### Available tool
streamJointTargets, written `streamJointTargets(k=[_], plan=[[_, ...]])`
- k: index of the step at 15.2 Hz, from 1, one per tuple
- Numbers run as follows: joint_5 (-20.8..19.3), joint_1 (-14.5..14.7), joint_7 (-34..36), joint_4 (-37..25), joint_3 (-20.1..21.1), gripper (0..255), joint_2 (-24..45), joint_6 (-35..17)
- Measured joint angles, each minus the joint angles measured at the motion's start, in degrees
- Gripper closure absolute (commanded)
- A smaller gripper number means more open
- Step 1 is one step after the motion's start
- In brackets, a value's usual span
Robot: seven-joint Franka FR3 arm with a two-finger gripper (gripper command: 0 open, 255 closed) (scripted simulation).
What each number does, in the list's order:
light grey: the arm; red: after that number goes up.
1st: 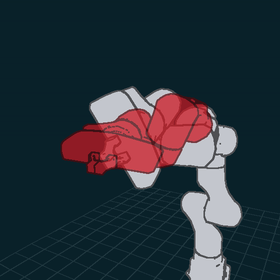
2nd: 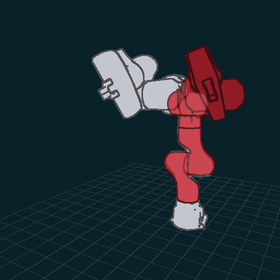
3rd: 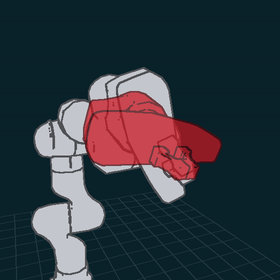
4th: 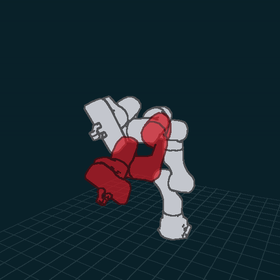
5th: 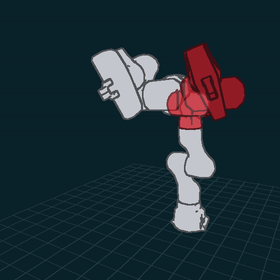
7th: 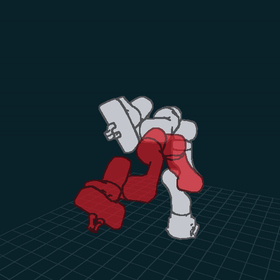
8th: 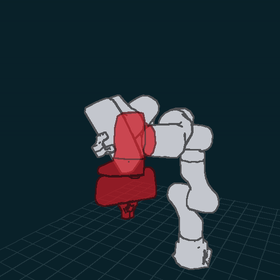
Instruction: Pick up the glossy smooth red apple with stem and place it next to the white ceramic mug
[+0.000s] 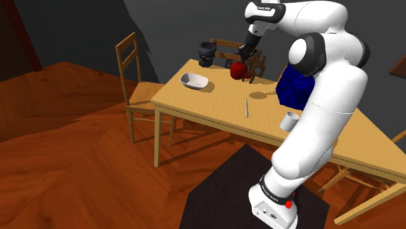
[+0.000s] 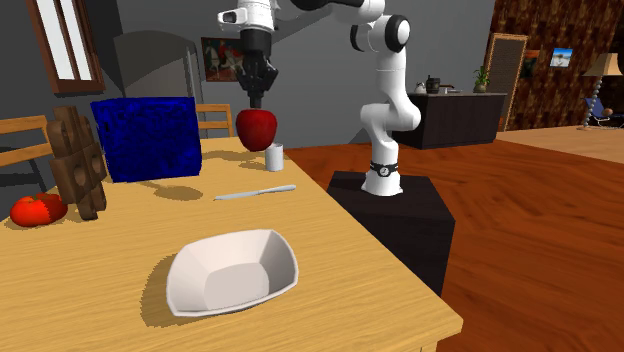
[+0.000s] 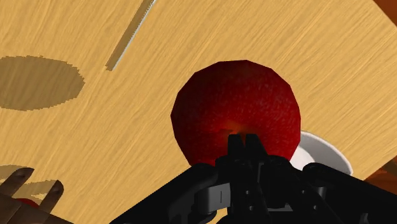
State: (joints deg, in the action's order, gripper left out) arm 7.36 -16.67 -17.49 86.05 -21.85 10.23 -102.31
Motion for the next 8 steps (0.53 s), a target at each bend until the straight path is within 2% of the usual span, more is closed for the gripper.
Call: streamJointTargets(k=[8], plan=[[0.57,-5.57,-9.93,3.83,-4.05,255,-2.92,-0.2]])
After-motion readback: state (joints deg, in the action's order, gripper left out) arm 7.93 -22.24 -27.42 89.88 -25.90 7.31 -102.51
